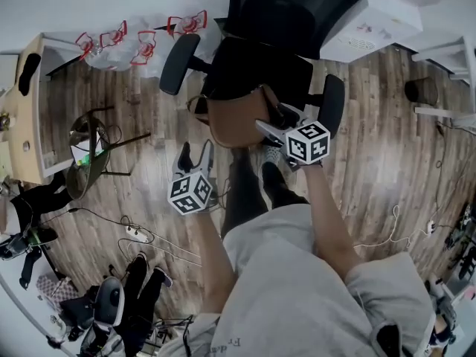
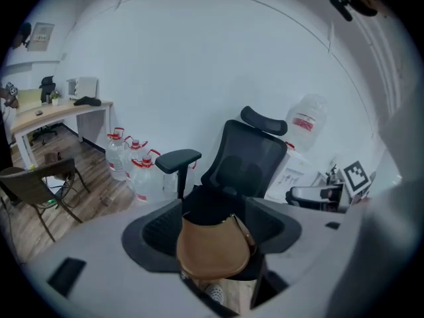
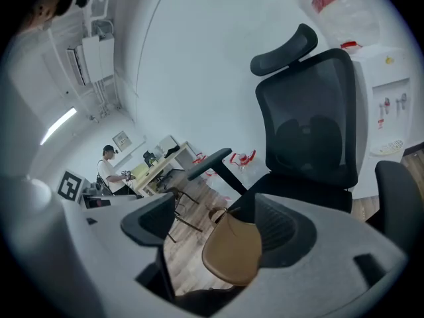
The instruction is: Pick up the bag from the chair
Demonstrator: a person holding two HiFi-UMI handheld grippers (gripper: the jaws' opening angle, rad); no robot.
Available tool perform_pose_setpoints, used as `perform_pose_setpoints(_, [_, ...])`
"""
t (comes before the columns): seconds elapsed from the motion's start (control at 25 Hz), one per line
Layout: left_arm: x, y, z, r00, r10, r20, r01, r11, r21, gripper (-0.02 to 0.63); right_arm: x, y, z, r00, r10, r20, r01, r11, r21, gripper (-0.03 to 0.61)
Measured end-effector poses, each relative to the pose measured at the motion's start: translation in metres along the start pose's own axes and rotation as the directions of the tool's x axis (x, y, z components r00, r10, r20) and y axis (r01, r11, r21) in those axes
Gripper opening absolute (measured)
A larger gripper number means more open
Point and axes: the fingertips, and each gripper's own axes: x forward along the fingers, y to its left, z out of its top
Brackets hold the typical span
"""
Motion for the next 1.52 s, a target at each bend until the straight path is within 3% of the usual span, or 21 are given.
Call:
perform_pose_setpoints(0.24, [0.051, 0.011, -0.026, 0.995, -0.046, -0.089, 0.048, 0.999, 0.019, 0.29, 0.032, -0.021, -0.04, 0.995, -0.021, -0.094, 0.023, 0.999, 0.025, 0.374])
perform_pose_setpoints(0.44, [0.089, 0.02, -0.064, 0.981, -0.068, -0.182, 0.078, 0.996, 0.051, 0.284, 0.052, -0.037, -0.091, 0.989, -0.004, -0.147, 0.03, 0.984, 0.174, 0.364])
perform_pose_setpoints(0.76, [0.133, 0.038, -0.126, 0.957, -0.081, -0.28, 0.08, 0.997, -0.015, 0.278, 0.071, -0.079, -0.143, 0.971, -0.059, -0.231, 0.122, 0.956, 0.266, 0.354])
perform_pose_setpoints(1.12, [0.186, 0.073, -0.174, 0.936, -0.044, -0.349, 0.024, 0.998, -0.061, 0.278, 0.117, -0.134, -0.181, 0.949, -0.108, -0.296, 0.194, 0.941, 0.278, 0.367])
perform_pose_setpoints(1.28, [0.204, 0.087, -0.19, 0.927, -0.036, -0.373, 0.012, 0.998, -0.068, 0.278, 0.127, -0.149, -0.191, 0.936, -0.121, -0.331, 0.207, 0.949, 0.238, 0.362])
perform_pose_setpoints(1.52, [0.222, 0.096, -0.221, 0.905, -0.056, -0.421, 0.016, 0.995, -0.099, 0.278, 0.141, -0.162, -0.207, 0.941, -0.095, -0.326, 0.193, 0.939, 0.284, 0.353])
